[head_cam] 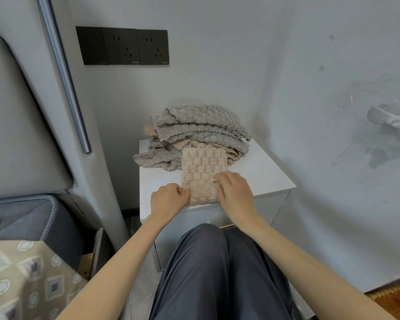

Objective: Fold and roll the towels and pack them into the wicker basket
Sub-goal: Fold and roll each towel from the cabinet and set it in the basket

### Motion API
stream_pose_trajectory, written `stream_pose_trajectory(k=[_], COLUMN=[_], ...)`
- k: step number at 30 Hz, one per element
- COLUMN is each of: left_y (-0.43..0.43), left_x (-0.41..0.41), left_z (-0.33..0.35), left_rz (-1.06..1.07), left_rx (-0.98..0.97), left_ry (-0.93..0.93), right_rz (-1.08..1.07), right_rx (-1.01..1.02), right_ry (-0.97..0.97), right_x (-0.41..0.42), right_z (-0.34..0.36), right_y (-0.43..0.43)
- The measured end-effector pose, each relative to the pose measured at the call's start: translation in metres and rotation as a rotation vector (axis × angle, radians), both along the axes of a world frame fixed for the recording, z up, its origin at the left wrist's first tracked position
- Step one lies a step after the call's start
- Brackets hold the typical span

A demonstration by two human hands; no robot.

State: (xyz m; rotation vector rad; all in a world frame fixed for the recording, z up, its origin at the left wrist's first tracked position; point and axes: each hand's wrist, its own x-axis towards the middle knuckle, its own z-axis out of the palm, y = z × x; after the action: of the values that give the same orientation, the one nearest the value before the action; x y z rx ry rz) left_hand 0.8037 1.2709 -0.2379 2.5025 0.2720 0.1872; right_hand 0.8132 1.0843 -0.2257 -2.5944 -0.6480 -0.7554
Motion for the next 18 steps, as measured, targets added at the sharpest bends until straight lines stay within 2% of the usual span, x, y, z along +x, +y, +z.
stream_pose_trajectory(k=[2,4,7,13,16,18], left_y=[0.000,0.000,-0.002,-0.005,-0.002,0.001], left_x=[0.000,-0.001,-0.003,-0.004,-0.004,-0.004], left_z=[0.001,0.002,0.005,0.009,0.011,0.010], left_rz=[0.002,0.006,0.018,0.036,0.014,-0.142], left_rx=[0.004,0.015,0.024,0.092,0.087,0.122], left_ry=[0.011,0.020,0.023,0.020,-0.090,-0.239], right_rz=[0.148,0.208,0.202,0.162,0.150,0.155], right_rx=[-0.028,-0.108,-0.211,-0.252,-0.291,-0.376], right_ry=[-0.031,0.042,0.163,0.121,0.173,0.219], right_x=[-0.007,-0.013,-0.014,-0.011,-0.007,-0.003], right_z=[-0.006,-0.015,-0.027,-0.026,-0.026,-0.026], right_y=[0.014,0.025,0.026,-0.002,-0.017,-0.024])
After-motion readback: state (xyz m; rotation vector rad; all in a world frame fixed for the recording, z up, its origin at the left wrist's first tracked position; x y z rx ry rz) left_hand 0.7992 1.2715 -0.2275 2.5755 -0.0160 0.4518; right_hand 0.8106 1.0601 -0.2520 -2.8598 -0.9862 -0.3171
